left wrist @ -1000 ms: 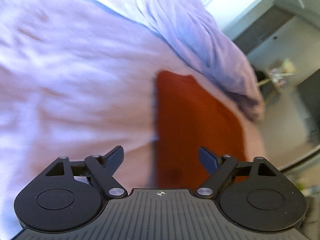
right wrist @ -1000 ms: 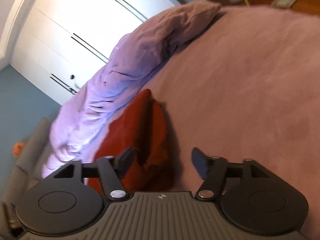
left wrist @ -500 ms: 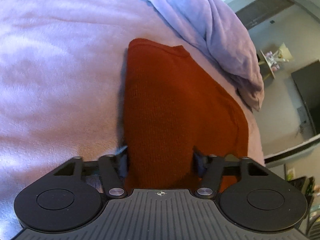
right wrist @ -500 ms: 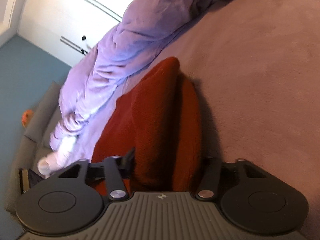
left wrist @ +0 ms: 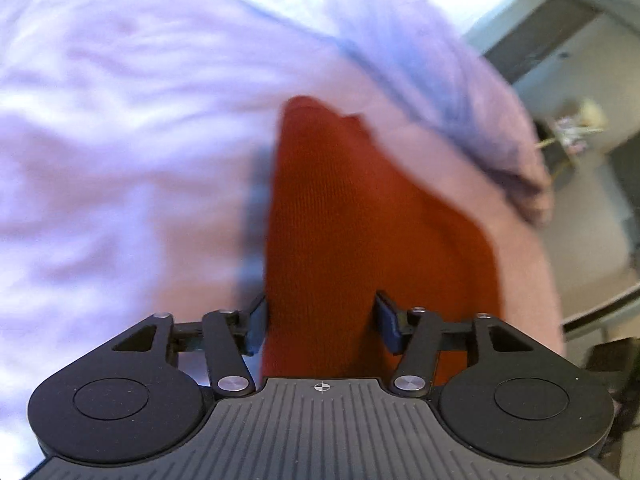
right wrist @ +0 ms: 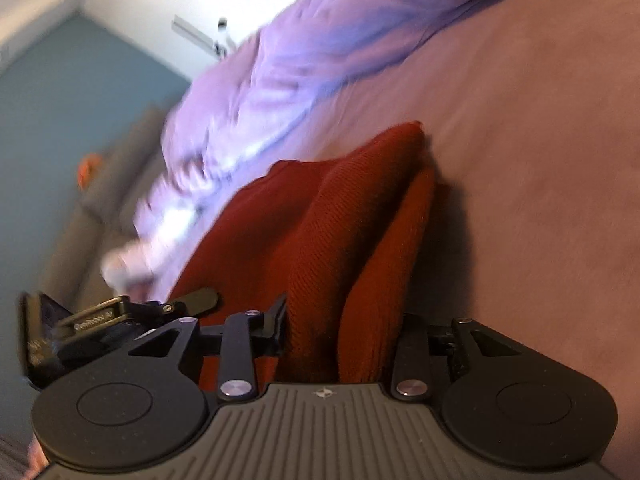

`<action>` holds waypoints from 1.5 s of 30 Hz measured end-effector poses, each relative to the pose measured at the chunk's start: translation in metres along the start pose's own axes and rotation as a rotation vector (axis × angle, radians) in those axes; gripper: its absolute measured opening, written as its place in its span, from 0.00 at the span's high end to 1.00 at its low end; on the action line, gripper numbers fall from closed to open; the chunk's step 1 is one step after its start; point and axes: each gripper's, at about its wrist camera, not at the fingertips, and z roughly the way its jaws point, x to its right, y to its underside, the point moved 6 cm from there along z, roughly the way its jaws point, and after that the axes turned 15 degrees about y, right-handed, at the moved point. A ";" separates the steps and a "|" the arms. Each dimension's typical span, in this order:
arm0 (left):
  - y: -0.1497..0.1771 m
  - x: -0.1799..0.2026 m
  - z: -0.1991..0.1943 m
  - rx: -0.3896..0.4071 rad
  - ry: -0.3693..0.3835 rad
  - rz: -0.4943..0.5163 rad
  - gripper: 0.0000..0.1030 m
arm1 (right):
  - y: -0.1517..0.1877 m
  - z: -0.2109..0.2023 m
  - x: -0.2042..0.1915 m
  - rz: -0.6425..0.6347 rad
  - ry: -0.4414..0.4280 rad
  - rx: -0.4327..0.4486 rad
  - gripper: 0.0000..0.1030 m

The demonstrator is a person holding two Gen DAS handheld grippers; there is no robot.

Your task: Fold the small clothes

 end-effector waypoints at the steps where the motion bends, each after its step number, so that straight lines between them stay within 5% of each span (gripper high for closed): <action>1: -0.001 -0.003 -0.009 0.024 -0.001 0.014 0.31 | 0.006 0.000 -0.004 -0.027 0.035 0.004 0.54; 4: -0.015 -0.003 -0.032 0.132 -0.135 0.082 0.25 | 0.006 -0.016 -0.008 -0.055 0.124 0.037 0.48; 7: -0.031 0.009 -0.030 0.205 -0.138 0.082 0.24 | -0.011 -0.040 -0.011 -0.075 0.252 0.144 0.49; 9: -0.034 0.022 -0.015 0.223 -0.109 0.055 0.18 | -0.023 -0.050 -0.023 -0.131 0.344 0.237 0.57; 11: -0.037 0.034 0.011 0.252 -0.133 0.077 0.12 | -0.027 -0.041 -0.045 -0.206 0.373 0.257 0.81; 12: -0.037 0.034 0.022 0.257 -0.179 0.105 0.12 | -0.025 -0.035 -0.054 -0.234 0.360 0.242 0.84; 14: -0.030 0.030 0.038 0.257 -0.228 0.122 0.12 | -0.020 -0.013 -0.075 -0.297 0.341 0.210 0.86; 19: -0.017 0.010 0.072 0.202 -0.218 0.174 0.06 | -0.004 0.038 -0.070 -0.477 0.511 0.232 0.89; 26: -0.013 0.020 0.054 0.174 -0.258 0.206 0.07 | -0.005 0.042 -0.053 -0.427 0.477 0.233 0.87; 29: 0.009 0.034 0.024 0.179 -0.234 0.250 0.07 | 0.002 0.014 -0.065 -0.426 0.493 0.249 0.87; 33: 0.046 0.023 -0.001 0.175 -0.203 0.168 0.06 | 0.040 -0.034 -0.070 -0.449 0.446 0.301 0.87; 36: 0.056 0.015 0.002 0.167 -0.191 0.096 0.06 | 0.064 -0.047 -0.068 -0.499 0.488 0.304 0.86; 41: 0.056 0.024 0.013 0.134 -0.253 0.227 0.03 | 0.067 -0.036 -0.061 -0.536 0.543 0.274 0.86; 45: 0.055 0.021 0.018 0.117 -0.263 0.222 0.01 | 0.064 -0.027 -0.055 -0.540 0.539 0.260 0.85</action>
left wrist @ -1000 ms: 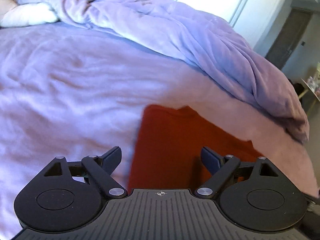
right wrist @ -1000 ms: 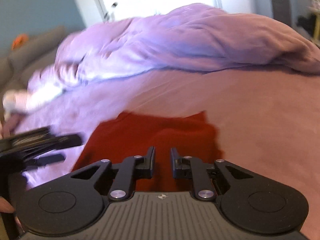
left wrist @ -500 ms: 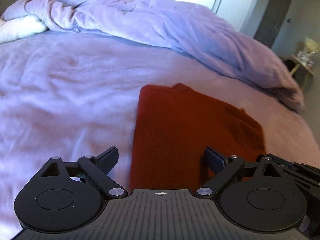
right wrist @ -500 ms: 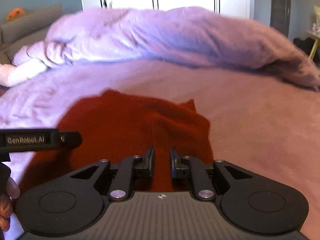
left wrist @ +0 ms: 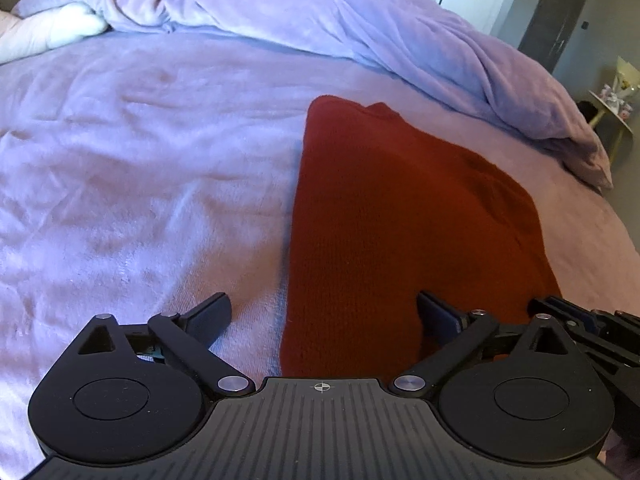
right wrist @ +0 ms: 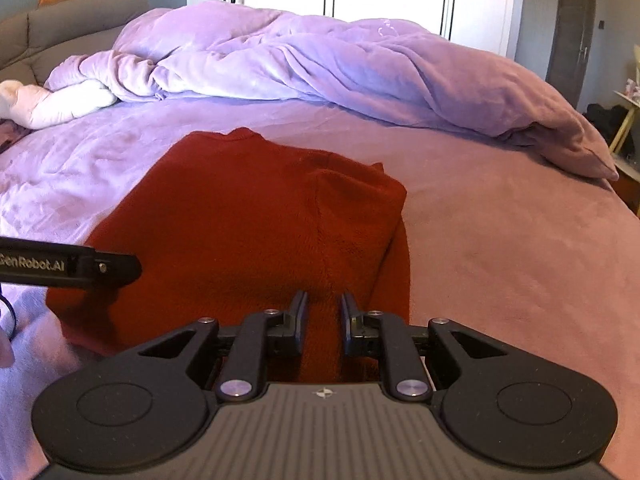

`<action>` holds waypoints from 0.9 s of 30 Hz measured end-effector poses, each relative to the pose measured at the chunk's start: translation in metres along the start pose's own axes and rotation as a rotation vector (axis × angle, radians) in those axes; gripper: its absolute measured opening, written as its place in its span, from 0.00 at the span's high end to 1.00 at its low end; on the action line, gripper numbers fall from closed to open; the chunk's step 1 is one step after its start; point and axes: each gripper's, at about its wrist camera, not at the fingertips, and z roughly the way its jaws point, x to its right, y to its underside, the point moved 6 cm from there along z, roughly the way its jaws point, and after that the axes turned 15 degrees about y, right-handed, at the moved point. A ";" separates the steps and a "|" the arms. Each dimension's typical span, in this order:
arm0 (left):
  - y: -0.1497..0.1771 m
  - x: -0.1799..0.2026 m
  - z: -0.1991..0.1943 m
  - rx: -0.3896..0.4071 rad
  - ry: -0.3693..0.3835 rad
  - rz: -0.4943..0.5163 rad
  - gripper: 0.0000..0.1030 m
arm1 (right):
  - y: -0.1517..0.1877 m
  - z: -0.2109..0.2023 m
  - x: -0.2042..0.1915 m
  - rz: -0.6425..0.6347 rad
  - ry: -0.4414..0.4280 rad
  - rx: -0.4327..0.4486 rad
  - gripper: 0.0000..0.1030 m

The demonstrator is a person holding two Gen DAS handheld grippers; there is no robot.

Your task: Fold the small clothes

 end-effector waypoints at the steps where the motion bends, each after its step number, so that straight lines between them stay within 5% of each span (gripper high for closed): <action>1: 0.000 0.001 0.001 -0.001 -0.009 0.014 0.00 | 0.001 0.001 -0.002 -0.014 0.005 0.001 0.85; 11: 0.017 0.027 -0.057 -0.015 -0.062 0.108 0.01 | -0.002 -0.031 -0.006 -0.088 0.025 -0.058 0.81; 16: 0.062 0.030 -0.090 -0.068 -0.061 0.078 0.01 | 0.050 -0.076 -0.004 0.004 -0.117 -0.259 0.75; 18: 0.075 0.030 -0.101 -0.081 -0.057 0.041 0.01 | 0.075 -0.090 -0.003 0.022 -0.100 -0.325 0.70; 21: 0.078 0.030 -0.110 -0.104 -0.059 0.036 0.00 | 0.095 -0.111 -0.002 0.030 -0.070 -0.363 0.42; 25: 0.071 0.027 -0.120 -0.084 -0.098 0.032 0.00 | 0.093 -0.129 -0.003 0.012 -0.038 -0.378 0.19; 27: 0.067 0.029 -0.125 -0.076 -0.088 0.025 0.00 | 0.085 -0.133 -0.001 0.004 -0.002 -0.371 0.15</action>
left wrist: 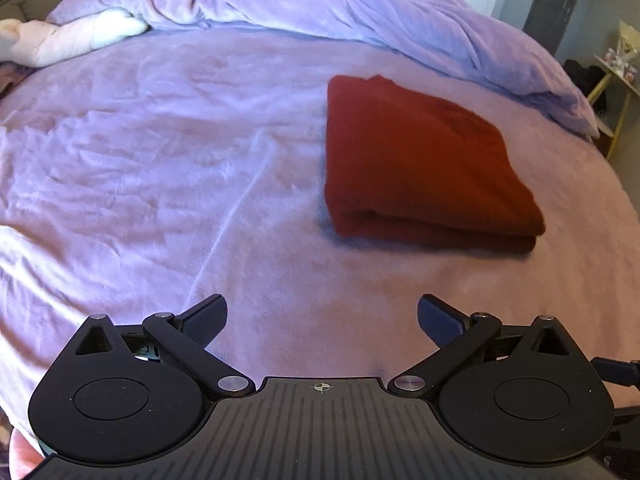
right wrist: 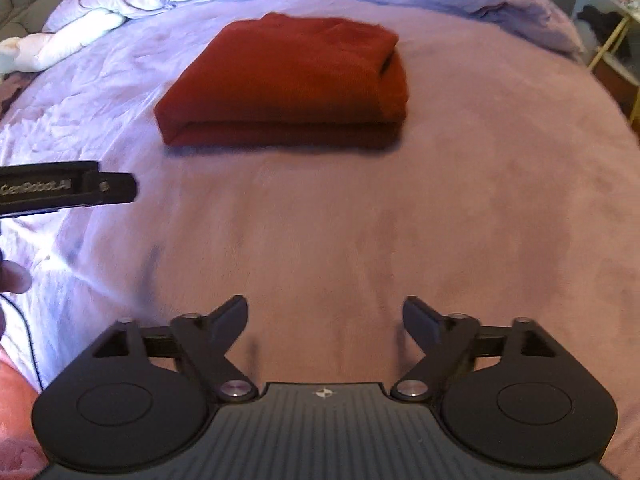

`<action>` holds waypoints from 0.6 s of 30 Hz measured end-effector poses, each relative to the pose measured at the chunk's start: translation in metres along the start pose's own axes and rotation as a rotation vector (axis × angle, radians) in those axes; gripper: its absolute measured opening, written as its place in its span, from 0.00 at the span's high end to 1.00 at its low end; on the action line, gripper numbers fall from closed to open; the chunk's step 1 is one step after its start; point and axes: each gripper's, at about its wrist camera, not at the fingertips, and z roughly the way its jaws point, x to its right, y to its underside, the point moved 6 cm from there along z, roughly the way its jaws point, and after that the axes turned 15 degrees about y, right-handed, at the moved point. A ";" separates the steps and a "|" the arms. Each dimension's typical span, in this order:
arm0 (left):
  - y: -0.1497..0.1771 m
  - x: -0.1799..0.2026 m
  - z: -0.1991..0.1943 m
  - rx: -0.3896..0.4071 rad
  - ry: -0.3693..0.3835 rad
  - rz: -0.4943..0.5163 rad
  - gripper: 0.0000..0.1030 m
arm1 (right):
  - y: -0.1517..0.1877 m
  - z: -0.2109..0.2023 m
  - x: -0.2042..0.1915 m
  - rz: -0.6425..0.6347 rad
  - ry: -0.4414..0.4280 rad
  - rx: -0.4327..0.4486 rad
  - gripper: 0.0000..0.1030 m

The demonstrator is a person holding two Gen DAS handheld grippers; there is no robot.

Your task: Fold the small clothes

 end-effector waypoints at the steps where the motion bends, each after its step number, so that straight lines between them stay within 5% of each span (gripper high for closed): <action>1: -0.002 0.001 -0.003 0.002 0.000 0.000 0.00 | -0.004 -0.002 0.001 0.003 0.013 -0.001 0.12; 5: -0.007 0.004 -0.013 0.010 -0.010 0.020 0.00 | -0.017 -0.013 0.004 0.023 0.019 -0.005 0.04; 18: -0.016 0.017 -0.022 -0.009 -0.086 0.095 0.00 | -0.047 -0.038 0.004 0.047 0.053 0.043 0.04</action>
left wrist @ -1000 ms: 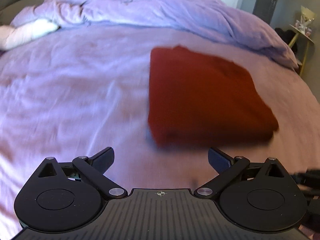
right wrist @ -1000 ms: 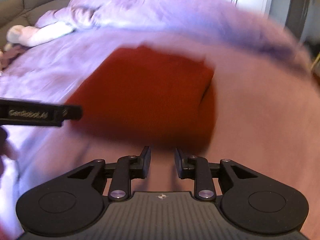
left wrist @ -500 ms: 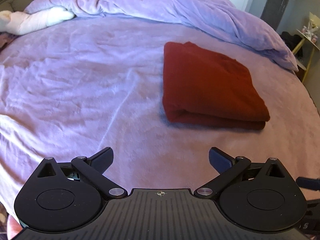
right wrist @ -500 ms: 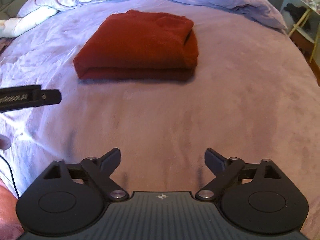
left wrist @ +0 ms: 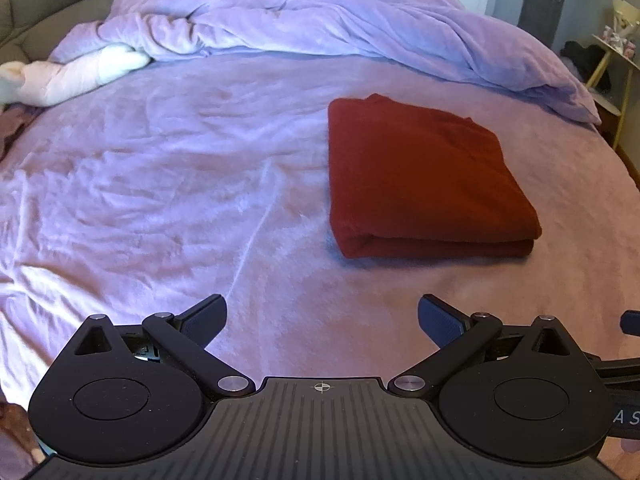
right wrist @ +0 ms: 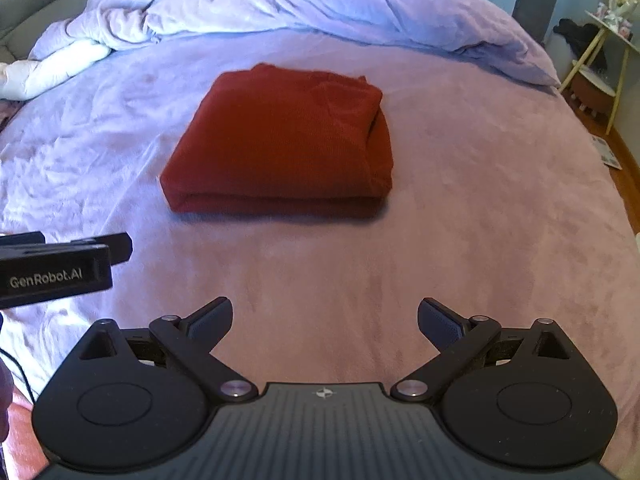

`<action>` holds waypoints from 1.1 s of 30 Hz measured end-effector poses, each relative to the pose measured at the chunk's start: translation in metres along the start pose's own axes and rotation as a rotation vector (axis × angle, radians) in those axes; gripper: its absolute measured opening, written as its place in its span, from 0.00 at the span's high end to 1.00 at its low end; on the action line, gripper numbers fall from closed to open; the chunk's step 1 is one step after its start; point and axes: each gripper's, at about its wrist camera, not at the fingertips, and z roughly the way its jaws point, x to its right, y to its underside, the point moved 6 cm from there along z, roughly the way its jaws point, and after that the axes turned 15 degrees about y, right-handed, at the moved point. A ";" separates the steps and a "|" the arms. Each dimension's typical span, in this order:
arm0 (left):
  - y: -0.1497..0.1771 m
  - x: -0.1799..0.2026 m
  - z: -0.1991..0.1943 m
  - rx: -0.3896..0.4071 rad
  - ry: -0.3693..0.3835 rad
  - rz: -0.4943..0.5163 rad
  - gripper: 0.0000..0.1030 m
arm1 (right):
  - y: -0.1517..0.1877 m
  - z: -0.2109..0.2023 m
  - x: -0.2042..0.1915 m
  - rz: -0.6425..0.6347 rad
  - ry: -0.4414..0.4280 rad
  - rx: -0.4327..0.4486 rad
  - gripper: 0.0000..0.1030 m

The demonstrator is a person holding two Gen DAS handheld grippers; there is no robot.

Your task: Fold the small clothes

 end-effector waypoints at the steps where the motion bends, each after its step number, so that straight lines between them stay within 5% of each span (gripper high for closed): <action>1: 0.000 0.001 0.000 0.001 -0.005 0.006 0.00 | -0.001 0.000 0.000 -0.004 0.005 -0.003 0.04; 33: 0.003 0.006 0.006 -0.051 0.006 0.022 0.00 | -0.010 -0.004 0.002 0.009 0.040 0.000 0.04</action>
